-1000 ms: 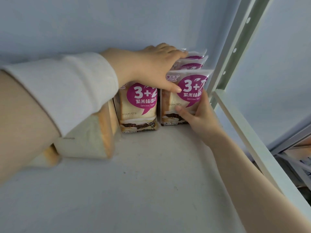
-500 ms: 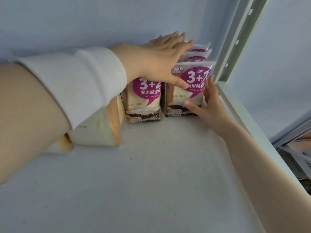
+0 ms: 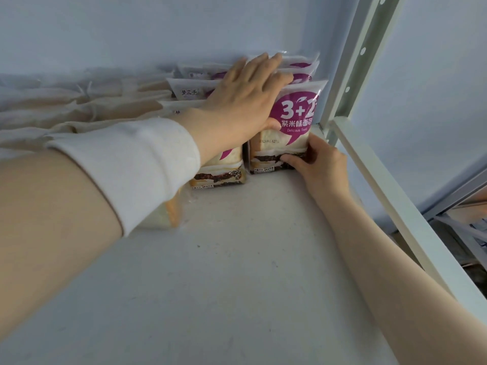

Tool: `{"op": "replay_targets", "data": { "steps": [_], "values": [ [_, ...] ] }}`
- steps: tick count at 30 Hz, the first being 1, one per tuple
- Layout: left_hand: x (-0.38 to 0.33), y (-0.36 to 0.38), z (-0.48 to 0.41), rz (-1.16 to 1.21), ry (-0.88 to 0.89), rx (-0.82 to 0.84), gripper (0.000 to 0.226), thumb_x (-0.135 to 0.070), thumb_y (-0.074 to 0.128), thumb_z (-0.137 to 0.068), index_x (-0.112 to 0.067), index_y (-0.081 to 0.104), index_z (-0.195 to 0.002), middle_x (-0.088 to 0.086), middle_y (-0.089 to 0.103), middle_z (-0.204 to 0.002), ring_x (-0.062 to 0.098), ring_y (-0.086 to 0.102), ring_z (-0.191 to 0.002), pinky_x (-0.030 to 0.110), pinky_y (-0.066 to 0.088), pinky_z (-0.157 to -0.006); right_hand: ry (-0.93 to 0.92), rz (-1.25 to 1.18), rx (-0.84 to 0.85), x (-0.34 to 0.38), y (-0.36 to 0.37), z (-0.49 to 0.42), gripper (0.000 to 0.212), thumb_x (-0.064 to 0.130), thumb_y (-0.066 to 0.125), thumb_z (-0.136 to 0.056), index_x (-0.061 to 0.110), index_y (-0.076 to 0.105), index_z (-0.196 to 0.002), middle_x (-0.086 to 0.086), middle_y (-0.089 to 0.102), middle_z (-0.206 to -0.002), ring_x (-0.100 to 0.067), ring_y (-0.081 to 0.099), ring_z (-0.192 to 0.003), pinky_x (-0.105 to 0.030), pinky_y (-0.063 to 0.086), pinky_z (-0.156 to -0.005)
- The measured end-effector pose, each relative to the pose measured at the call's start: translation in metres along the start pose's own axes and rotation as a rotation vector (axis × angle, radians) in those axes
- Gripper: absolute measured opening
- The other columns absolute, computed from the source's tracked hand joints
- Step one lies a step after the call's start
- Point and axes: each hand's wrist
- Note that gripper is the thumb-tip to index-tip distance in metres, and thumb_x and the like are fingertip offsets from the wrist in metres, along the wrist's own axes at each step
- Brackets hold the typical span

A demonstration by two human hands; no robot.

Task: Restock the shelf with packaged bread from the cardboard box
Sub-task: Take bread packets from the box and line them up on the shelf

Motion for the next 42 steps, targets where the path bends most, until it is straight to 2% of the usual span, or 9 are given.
{"op": "replay_targets", "data": {
  "steps": [2, 4, 6, 8, 14, 24, 35, 39, 42],
  "values": [
    [0.001, -0.005, 0.002, 0.014, 0.01, 0.037, 0.085, -0.05, 0.048, -0.086, -0.012, 0.005, -0.148, 0.015, -0.005, -0.158, 0.029, -0.004, -0.146, 0.044, -0.002, -0.117, 0.007, 0.029, 0.049, 0.005, -0.004, 0.002, 0.042, 0.019, 0.071, -0.079, 0.009, 0.056, -0.117, 0.022, 0.054, -0.078, 0.014, 0.051, -0.068, 0.001, 0.036, -0.062],
    [0.006, -0.015, 0.006, 0.035, 0.02, 0.099, 0.094, -0.056, 0.045, -0.083, -0.014, -0.007, -0.148, 0.012, -0.015, -0.157, 0.026, -0.012, -0.145, 0.043, -0.006, -0.117, 0.06, 0.023, 0.109, 0.011, -0.006, 0.009, 0.074, 0.024, 0.071, -0.08, 0.012, 0.032, -0.142, 0.005, 0.061, -0.114, -0.002, 0.056, -0.101, -0.007, 0.038, -0.08],
    [0.015, -0.026, 0.016, 0.042, 0.01, 0.147, 0.104, -0.063, 0.045, -0.078, -0.015, -0.017, -0.146, 0.011, -0.023, -0.155, 0.024, -0.019, -0.144, 0.043, -0.01, -0.116, 0.093, 0.004, 0.065, 0.018, -0.002, 0.021, 0.105, 0.031, 0.075, -0.075, 0.012, 0.003, -0.15, -0.006, 0.035, -0.149, -0.02, 0.034, -0.136, -0.028, 0.031, -0.109],
    [0.026, -0.036, 0.028, 0.034, -0.02, 0.201, 0.111, -0.065, 0.048, -0.073, -0.015, -0.02, -0.145, 0.011, -0.025, -0.154, 0.024, -0.02, -0.143, 0.039, -0.011, -0.114, 0.039, -0.015, -0.026, 0.026, 0.011, 0.034, 0.118, 0.032, 0.08, -0.069, 0.005, -0.004, -0.148, -0.014, 0.015, -0.156, -0.026, 0.013, -0.145, -0.041, 0.019, -0.118],
    [0.062, -0.033, 0.05, 0.026, -0.118, 0.335, 0.112, -0.053, 0.063, -0.074, -0.011, -0.01, -0.148, 0.012, -0.014, -0.157, 0.024, -0.012, -0.145, 0.037, -0.001, -0.12, 0.12, 0.059, -0.112, 0.048, 0.054, 0.04, 0.132, 0.039, 0.081, -0.065, 0.002, -0.017, -0.145, -0.018, -0.018, -0.155, -0.03, -0.016, -0.144, -0.037, -0.005, -0.117],
    [0.065, -0.013, 0.046, 0.076, -0.159, 0.216, 0.108, -0.038, 0.071, -0.072, -0.015, -0.002, -0.149, 0.006, -0.002, -0.159, 0.022, 0.001, -0.147, 0.039, 0.008, -0.118, 0.162, 0.097, -0.136, 0.049, 0.069, 0.025, 0.137, 0.045, 0.08, -0.061, 0.0, -0.019, -0.144, -0.021, -0.023, -0.153, -0.032, -0.02, -0.143, -0.042, -0.008, -0.115],
    [0.036, -0.041, 0.072, -0.21, -0.114, 0.22, 0.104, -0.053, 0.059, -0.079, -0.01, -0.005, -0.148, 0.012, -0.003, -0.158, 0.025, -0.002, -0.146, 0.044, 0.001, -0.117, 0.168, 0.202, 0.0, 0.06, 0.031, 0.047, 0.126, 0.043, 0.077, -0.07, 0.004, -0.016, -0.146, -0.018, -0.019, -0.155, -0.031, -0.017, -0.144, -0.043, -0.004, -0.117],
    [0.017, -0.05, 0.108, -0.382, -0.014, 0.204, 0.087, -0.047, 0.055, -0.086, -0.007, 0.01, -0.148, 0.014, 0.009, -0.157, 0.026, 0.007, -0.146, 0.047, 0.007, -0.118, 0.085, 0.491, 0.08, 0.079, 0.009, 0.083, 0.108, 0.043, 0.069, -0.078, 0.008, -0.006, -0.148, -0.016, -0.01, -0.157, -0.032, -0.015, -0.144, -0.048, 0.0, -0.118],
    [0.0, -0.055, 0.14, -0.394, 0.058, 0.173, 0.066, -0.046, 0.055, -0.086, -0.009, 0.036, -0.138, 0.012, 0.039, -0.146, 0.028, 0.033, -0.137, 0.047, 0.024, -0.113, 0.049, 0.652, 0.108, 0.098, -0.008, 0.121, 0.095, 0.038, 0.068, -0.08, 0.011, 0.009, -0.148, -0.012, 0.005, -0.158, -0.032, -0.007, -0.146, -0.051, 0.007, -0.118]
  ]
}}
Point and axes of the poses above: each hand's wrist, its own z-axis away from the middle knuckle, its own y-axis out of the palm, x = y × z
